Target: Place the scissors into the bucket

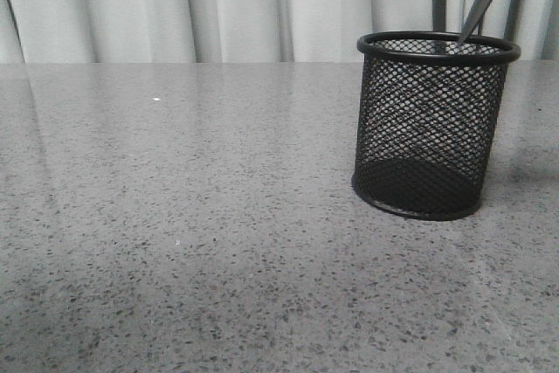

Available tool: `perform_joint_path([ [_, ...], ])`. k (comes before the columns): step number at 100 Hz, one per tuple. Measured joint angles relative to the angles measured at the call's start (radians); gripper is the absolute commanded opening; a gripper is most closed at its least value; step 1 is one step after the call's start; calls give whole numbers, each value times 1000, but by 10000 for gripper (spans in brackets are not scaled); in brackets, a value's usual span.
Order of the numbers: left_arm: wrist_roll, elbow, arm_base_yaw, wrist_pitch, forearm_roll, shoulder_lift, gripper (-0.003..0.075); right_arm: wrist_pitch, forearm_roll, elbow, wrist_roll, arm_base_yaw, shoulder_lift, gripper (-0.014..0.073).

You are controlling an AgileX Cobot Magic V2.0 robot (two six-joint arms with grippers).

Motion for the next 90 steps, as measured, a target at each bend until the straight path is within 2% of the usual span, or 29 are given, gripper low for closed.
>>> perform_joint_path([
  [17,-6,25,0,63,10,-9,-20,-72,-4,0,0,0,92,-69],
  [32,-13,35,0,139,17,-26,-20,-83,-6,0,-2,0,165,-69],
  [46,-29,37,0,155,17,-57,-20,-97,-8,0,-2,22,217,-55],
  [56,-29,46,0,152,17,-75,-20,-101,-8,0,-2,47,242,60],
  [68,-30,62,0,132,17,-91,-20,-109,-8,0,-2,64,262,327],
  [75,-33,73,0,117,19,-101,-20,-118,-8,-2,-2,64,265,454],
  [82,-33,87,0,90,19,-110,-20,-118,-18,-16,-2,64,265,519],
  [90,-33,116,0,22,19,-129,-20,-120,-26,-55,-2,64,265,524],
])
